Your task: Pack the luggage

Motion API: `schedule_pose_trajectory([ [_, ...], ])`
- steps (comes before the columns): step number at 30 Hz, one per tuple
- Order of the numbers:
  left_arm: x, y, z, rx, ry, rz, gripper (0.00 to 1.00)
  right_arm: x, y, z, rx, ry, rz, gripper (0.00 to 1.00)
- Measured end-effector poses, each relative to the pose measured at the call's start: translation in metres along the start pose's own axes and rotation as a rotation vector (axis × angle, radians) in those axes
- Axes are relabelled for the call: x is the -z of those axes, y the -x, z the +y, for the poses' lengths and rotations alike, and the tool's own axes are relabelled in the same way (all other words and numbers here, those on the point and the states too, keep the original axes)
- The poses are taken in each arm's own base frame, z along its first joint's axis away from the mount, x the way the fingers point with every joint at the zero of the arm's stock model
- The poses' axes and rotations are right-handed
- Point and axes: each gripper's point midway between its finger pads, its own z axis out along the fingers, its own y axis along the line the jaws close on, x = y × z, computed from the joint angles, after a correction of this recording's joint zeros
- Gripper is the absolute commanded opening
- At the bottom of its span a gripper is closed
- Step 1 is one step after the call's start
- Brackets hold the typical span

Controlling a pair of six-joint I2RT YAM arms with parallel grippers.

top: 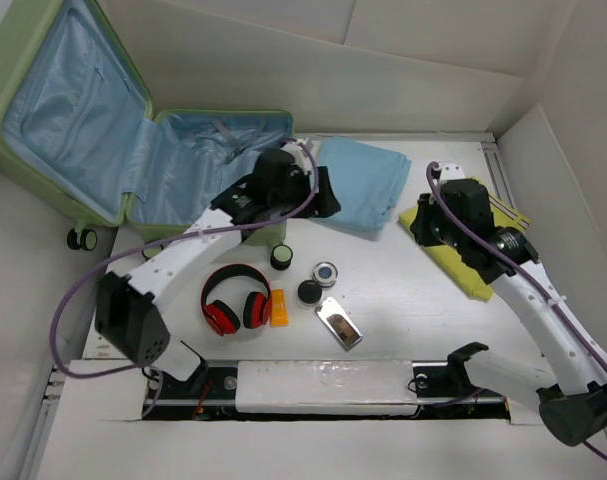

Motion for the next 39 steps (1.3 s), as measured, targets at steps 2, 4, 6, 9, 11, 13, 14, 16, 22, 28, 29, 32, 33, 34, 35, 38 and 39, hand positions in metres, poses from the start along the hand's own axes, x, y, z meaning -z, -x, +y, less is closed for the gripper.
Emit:
schedule_pose_trajectory([
  [2,-0.025,-0.008,-0.013,0.031,-0.005,0.025,0.75,0.005,0.012,-0.005,-0.016,-0.028,-0.034,0.37],
  [4,-0.043,-0.015,-0.008,0.1,0.019,0.048,0.75,0.014,0.021,-0.012,-0.032,-0.055,-0.075,0.5],
  [6,-0.061,-0.021,-0.001,0.181,0.049,0.058,0.75,0.024,0.025,-0.019,-0.052,-0.071,-0.107,0.65],
  [9,-0.086,-0.023,0.008,0.307,0.083,0.041,0.75,0.037,0.028,-0.024,-0.063,-0.078,-0.138,0.73],
  [11,-0.1,-0.022,0.012,0.386,0.099,0.019,0.75,0.042,0.026,-0.025,-0.07,-0.074,-0.149,0.75],
  [13,-0.112,-0.021,0.017,0.459,0.119,-0.003,0.75,0.044,0.019,-0.025,-0.068,-0.064,-0.141,0.76],
  [14,-0.118,-0.021,0.02,0.496,0.131,-0.017,0.75,0.044,0.015,-0.025,-0.067,-0.059,-0.134,0.78],
  [16,-0.129,-0.022,0.026,0.57,0.156,-0.04,0.75,0.044,0.007,-0.023,-0.065,-0.044,-0.119,0.79],
  [22,-0.161,-0.039,0.057,0.779,0.277,-0.075,0.75,0.046,-0.005,-0.013,-0.056,0.024,-0.087,0.83],
  [28,-0.185,-0.05,0.073,0.92,0.381,-0.094,0.75,0.05,-0.011,-0.002,-0.038,0.094,-0.077,0.83],
  [29,-0.191,-0.049,0.075,0.935,0.397,-0.099,0.75,0.051,-0.011,-0.001,-0.035,0.102,-0.078,0.83],
  [32,-0.208,-0.04,0.078,0.963,0.433,-0.127,0.75,0.054,-0.011,0.001,-0.023,0.119,-0.084,0.83],
  [33,-0.212,-0.038,0.078,0.972,0.443,-0.133,0.75,0.055,-0.01,0.002,-0.02,0.122,-0.089,0.83],
  [34,-0.214,-0.036,0.079,0.98,0.454,-0.138,0.75,0.056,-0.01,0.002,-0.017,0.127,-0.092,0.83],
  [35,-0.215,-0.035,0.079,0.986,0.464,-0.145,0.75,0.058,-0.01,0.003,-0.016,0.13,-0.097,0.83],
  [38,-0.216,-0.037,0.08,0.995,0.5,-0.149,0.75,0.062,-0.009,0.004,-0.01,0.141,-0.11,0.85],
  [39,-0.215,-0.039,0.08,0.994,0.519,-0.15,0.75,0.063,-0.009,0.005,-0.007,0.146,-0.113,0.85],
])
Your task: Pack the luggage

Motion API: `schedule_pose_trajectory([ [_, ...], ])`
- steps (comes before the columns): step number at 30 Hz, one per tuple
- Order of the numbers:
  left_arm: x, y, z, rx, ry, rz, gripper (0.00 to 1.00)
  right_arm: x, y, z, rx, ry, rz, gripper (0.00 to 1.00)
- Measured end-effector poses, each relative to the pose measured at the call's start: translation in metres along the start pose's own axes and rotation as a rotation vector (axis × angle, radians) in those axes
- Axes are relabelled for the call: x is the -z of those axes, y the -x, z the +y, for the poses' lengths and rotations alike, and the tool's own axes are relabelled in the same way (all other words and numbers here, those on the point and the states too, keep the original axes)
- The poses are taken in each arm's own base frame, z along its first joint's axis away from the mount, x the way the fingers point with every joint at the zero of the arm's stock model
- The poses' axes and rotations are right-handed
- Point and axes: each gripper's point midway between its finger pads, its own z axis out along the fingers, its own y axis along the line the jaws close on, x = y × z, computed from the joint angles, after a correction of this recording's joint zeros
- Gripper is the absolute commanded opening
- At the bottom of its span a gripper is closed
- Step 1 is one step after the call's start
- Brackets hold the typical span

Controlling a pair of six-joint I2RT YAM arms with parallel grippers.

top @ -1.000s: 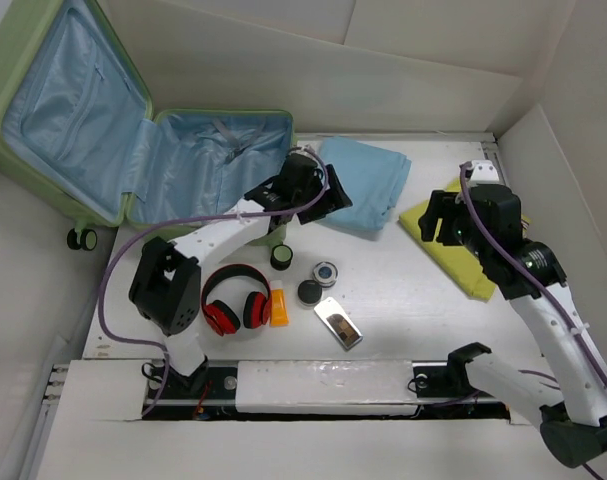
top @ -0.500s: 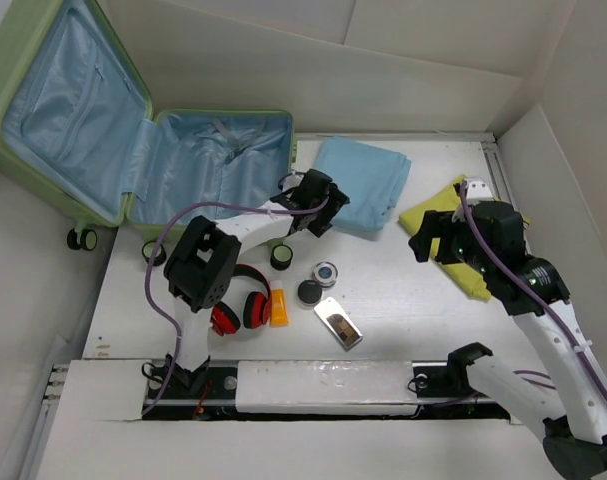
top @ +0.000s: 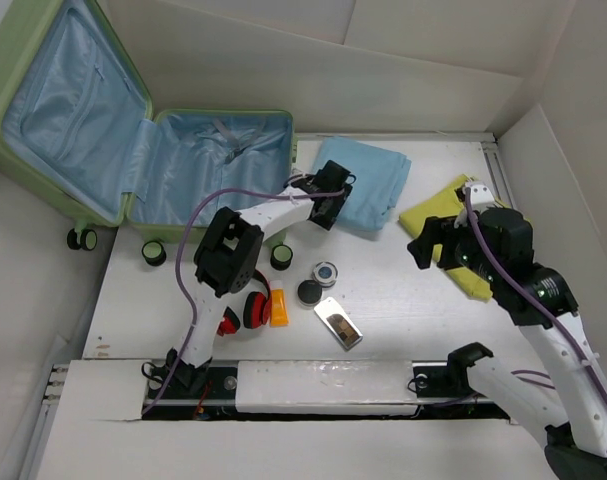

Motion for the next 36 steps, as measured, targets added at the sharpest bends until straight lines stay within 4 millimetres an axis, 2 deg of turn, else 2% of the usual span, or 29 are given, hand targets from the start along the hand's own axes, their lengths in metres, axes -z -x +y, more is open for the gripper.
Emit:
schedule_pose_trajectory([
  [7,0.009,-0.022,0.009,-0.077,0.063,-0.051,0.75,0.009,0.003,0.005,0.02,0.026,-0.03,0.85],
  [9,0.011,-0.031,0.018,-0.088,0.074,-0.045,0.75,0.012,0.003,0.007,0.031,0.034,-0.038,0.85],
  [12,0.011,-0.041,0.044,-0.09,0.125,-0.04,0.75,0.015,0.004,0.009,0.041,0.046,-0.049,0.85],
  [19,0.011,-0.036,0.039,-0.015,0.127,-0.054,0.75,0.028,0.0,0.017,0.067,0.088,-0.062,0.85],
  [26,-0.009,-0.038,0.01,0.088,0.076,-0.056,0.75,0.037,-0.006,0.027,0.099,0.142,-0.058,0.85],
  [29,-0.013,-0.036,0.006,0.117,0.063,-0.06,0.75,0.04,-0.011,0.031,0.115,0.163,-0.044,0.85],
  [31,-0.014,-0.035,0.004,0.134,0.061,-0.06,0.7,0.042,-0.013,0.033,0.125,0.174,-0.041,0.85],
  [32,-0.015,-0.034,0.003,0.141,0.057,-0.06,0.59,0.044,-0.014,0.033,0.131,0.179,-0.039,0.85],
  [34,-0.02,-0.033,0.003,0.153,0.053,-0.062,0.49,0.047,-0.016,0.034,0.138,0.185,-0.04,0.85],
  [35,-0.023,-0.033,0.004,0.157,0.052,-0.061,0.4,0.048,-0.016,0.035,0.14,0.188,-0.039,0.85],
  [36,-0.026,-0.034,0.003,0.162,0.048,-0.059,0.26,0.048,-0.016,0.035,0.143,0.188,-0.041,0.85],
])
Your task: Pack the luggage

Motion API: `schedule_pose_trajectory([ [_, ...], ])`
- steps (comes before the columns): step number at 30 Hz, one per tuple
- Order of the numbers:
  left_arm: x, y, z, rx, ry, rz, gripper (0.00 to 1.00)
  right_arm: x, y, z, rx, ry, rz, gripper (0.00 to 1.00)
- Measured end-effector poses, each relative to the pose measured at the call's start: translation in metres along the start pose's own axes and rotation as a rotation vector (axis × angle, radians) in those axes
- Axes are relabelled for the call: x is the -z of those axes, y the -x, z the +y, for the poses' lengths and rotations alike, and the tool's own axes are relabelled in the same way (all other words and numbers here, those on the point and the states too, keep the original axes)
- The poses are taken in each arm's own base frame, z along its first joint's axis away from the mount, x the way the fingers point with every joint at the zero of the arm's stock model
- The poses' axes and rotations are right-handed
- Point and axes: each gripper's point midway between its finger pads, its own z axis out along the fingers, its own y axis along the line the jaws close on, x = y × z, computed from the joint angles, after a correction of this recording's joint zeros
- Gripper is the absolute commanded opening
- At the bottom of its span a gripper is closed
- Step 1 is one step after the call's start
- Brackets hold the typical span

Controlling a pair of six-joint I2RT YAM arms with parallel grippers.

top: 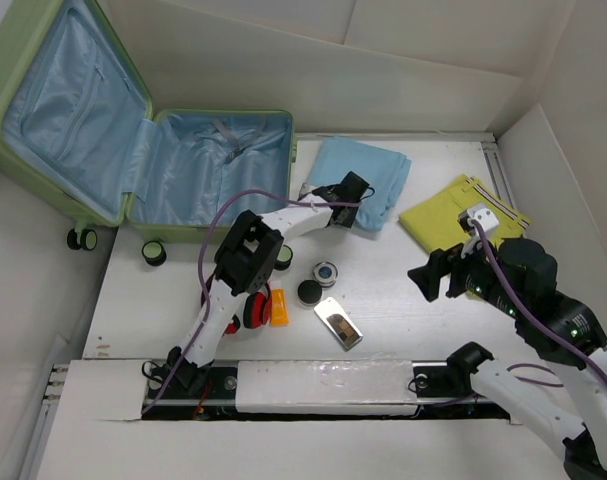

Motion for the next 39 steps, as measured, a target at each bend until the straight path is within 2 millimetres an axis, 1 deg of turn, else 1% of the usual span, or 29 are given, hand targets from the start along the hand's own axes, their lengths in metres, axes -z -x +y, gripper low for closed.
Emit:
schedule_pose_trajectory([
  [3,-0.01,0.0,-0.004,0.003,-0.022,0.007,0.0,0.001,0.001,0.001,0.005,0.002,-0.003,0.85],
  [5,-0.012,0.0,-0.009,-0.016,-0.046,0.01,0.0,0.001,0.002,0.001,0.009,0.003,-0.004,0.83],
  [8,-0.014,0.004,-0.016,-0.089,-0.067,0.0,0.0,0.003,0.004,0.001,0.011,0.001,-0.01,0.83],
  [12,-0.012,0.011,-0.032,-0.22,-0.124,-0.022,0.0,0.006,0.01,0.0,0.011,-0.009,-0.028,0.83],
  [14,-0.008,0.013,-0.043,-0.297,-0.158,-0.018,0.0,0.008,0.015,0.0,0.012,-0.015,-0.038,0.83],
  [16,0.001,0.017,-0.061,-0.366,-0.197,-0.004,0.0,0.009,0.021,-0.001,0.012,-0.024,-0.048,0.83],
  [17,0.009,0.019,-0.075,-0.399,-0.225,0.009,0.0,0.008,0.026,-0.001,0.013,-0.028,-0.053,0.83],
  [18,0.02,0.022,-0.094,-0.427,-0.27,0.025,0.0,0.008,0.031,-0.001,0.015,-0.034,-0.059,0.83],
  [21,0.057,0.046,-0.153,-0.487,-0.432,0.068,0.0,0.001,0.043,-0.002,0.015,-0.047,-0.067,0.83],
  [22,0.068,0.059,-0.168,-0.51,-0.478,0.077,0.0,-0.003,0.045,-0.003,0.015,-0.051,-0.067,0.83],
  [23,0.077,0.076,-0.178,-0.532,-0.509,0.083,0.0,-0.006,0.046,-0.003,0.016,-0.052,-0.062,0.83],
  [25,0.09,0.115,-0.188,-0.572,-0.546,0.09,0.0,-0.014,0.047,-0.003,0.017,-0.055,-0.049,0.83],
  [27,0.1,0.165,-0.191,-0.605,-0.562,0.094,0.0,-0.021,0.048,-0.003,0.017,-0.056,-0.042,0.83],
  [29,0.106,0.224,-0.185,-0.627,-0.561,0.072,0.0,-0.029,0.05,-0.003,0.017,-0.056,-0.037,0.83],
  [31,0.11,0.282,-0.165,-0.635,-0.526,0.043,0.0,-0.037,0.052,-0.003,0.017,-0.056,-0.028,0.83],
  [33,0.111,0.329,-0.134,-0.625,-0.471,0.019,0.0,-0.044,0.052,-0.002,0.017,-0.054,-0.019,0.83],
  [36,0.111,0.379,-0.081,-0.575,-0.402,0.011,0.0,-0.055,0.052,-0.002,0.017,-0.05,-0.003,0.83],
  [39,0.112,0.414,-0.032,-0.518,-0.327,-0.012,0.0,-0.06,0.051,-0.002,0.017,-0.052,0.006,0.83],
])
